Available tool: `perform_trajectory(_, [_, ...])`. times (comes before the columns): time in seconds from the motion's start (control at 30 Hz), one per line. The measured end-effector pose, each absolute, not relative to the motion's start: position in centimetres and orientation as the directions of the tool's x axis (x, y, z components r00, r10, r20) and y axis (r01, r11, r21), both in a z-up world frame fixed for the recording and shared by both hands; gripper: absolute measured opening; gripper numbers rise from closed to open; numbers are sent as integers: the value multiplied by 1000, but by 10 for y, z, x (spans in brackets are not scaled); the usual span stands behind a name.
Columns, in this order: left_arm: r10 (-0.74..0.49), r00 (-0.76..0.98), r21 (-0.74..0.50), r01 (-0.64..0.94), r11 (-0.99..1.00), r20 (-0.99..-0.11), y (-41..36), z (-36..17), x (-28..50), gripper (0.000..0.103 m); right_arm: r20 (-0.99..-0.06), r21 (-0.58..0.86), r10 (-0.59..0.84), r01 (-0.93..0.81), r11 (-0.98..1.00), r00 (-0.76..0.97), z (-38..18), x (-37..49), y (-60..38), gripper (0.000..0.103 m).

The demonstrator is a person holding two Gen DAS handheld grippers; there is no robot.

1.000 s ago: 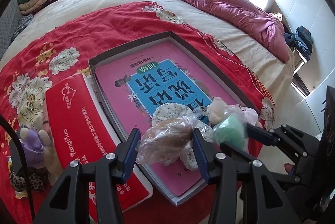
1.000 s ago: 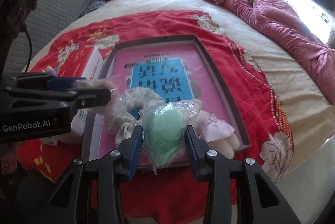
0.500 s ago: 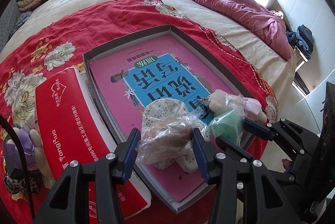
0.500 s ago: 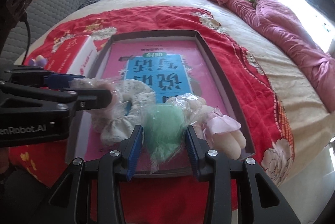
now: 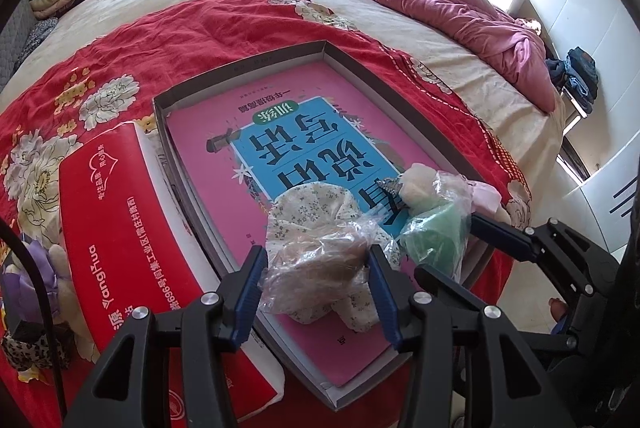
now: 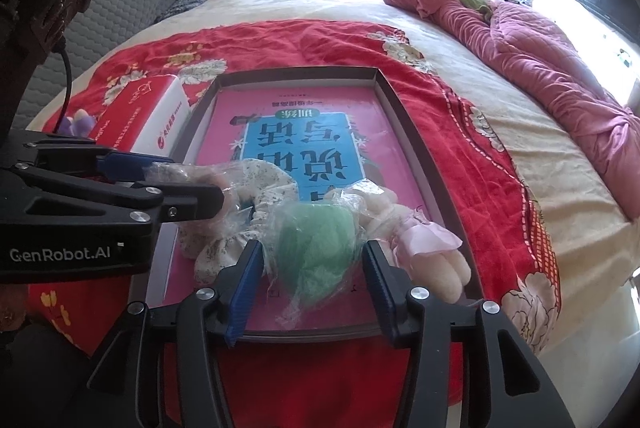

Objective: Organize soft objects
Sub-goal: 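Open the right tool over the tray while the left tool releases the clear bag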

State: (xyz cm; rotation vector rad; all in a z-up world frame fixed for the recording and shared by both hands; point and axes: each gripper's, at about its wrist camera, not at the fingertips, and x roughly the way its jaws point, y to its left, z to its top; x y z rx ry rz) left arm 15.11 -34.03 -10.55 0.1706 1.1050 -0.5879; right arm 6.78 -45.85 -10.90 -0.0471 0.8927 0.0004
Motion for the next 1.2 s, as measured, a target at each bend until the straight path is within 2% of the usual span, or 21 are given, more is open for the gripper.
perform_trajectory(0.67, [-371, 314, -162, 531, 832, -874, -337, -100, 148, 54, -759, -38, -41, 18, 999, 650, -96, 53, -467, 70])
perform_trajectory(0.77, [-377, 317, -167, 530, 831, -870, -337, -99, 147, 58, -756, -39, -44, 22, 999, 654, -94, 51, -468, 71])
perform_trajectory(0.97, [-383, 327, -165, 534, 829, -864, -335, -96, 146, 60, -749, -37, -57, 45, 998, 660, -90, 49, -472, 73])
perform_trajectory(1.2, [-401, 339, -177, 534, 827, -851, -330, -87, 144, 68, -734, -43, -82, 74, 996, 674, -82, 47, -473, 74])
